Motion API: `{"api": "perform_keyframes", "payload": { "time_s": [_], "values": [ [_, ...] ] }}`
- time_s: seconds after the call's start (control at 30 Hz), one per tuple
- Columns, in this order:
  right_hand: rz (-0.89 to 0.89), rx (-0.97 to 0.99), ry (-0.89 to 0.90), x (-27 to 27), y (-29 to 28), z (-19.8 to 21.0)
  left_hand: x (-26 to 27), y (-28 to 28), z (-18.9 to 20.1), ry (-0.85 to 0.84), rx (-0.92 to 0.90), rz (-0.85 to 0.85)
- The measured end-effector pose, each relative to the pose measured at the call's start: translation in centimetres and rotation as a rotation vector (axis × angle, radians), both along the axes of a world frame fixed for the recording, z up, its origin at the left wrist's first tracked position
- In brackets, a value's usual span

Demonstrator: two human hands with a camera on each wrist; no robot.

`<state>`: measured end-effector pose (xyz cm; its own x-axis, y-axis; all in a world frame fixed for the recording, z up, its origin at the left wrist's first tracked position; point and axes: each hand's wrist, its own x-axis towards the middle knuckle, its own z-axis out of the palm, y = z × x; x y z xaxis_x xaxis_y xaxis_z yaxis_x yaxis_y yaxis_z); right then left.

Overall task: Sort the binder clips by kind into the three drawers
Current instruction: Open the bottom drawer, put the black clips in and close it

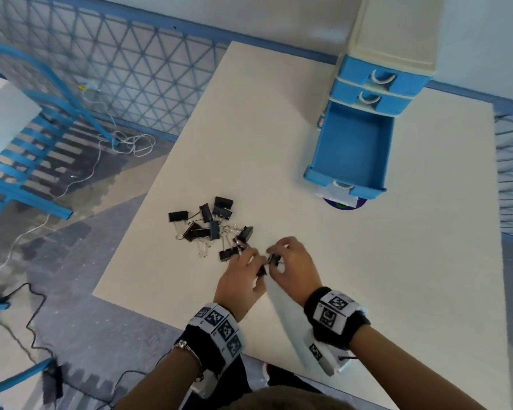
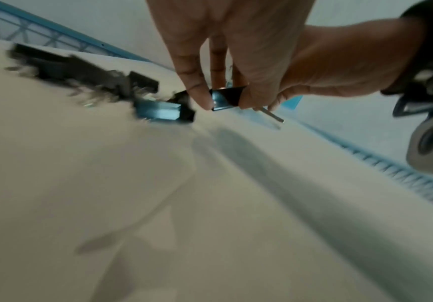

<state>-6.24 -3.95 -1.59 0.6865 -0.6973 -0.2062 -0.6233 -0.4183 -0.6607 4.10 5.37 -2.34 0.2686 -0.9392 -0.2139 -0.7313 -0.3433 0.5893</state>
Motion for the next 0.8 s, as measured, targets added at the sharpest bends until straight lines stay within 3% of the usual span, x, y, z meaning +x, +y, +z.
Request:
{"api": "perform_keyframes", "payload": {
  "time_s": [0.2, 0.3, 0.43, 0.63, 0.7, 0.8],
  "values": [
    [-0.249, -0.282, -0.154, -1.8, -9.5, 5.2, -1.0, -11.0, 5.5, 0.014, -0.284, -0.106],
    [-0.337, -0.361, -0.132, -2.1, -14.3, 6.7, -1.2, -16.9, 7.3, 0.034, -0.318, -0.106],
    [-0.320, -0.331, -0.080, -1.9, -17.3, 6.8, -1.1, -21.2, 7.9, 0.060, -0.293, -0.161],
    [-0.281, -0.377, -0.232, -0.6, -12.8, 4.1, 1.8, -15.1, 4.8, 0.088, -0.272, -0.004],
    [-0.212, -0.279, -0.219, 0.7, -10.1, 2.7, 3.4, -11.5, 2.8, 0.045, -0.238, 0.026],
    [-0.038, -0.066, -0.054, 3.2, -6.5, 0.8, 5.6, -6.5, 0.5, 0.016, -0.134, 0.062]
  ]
}}
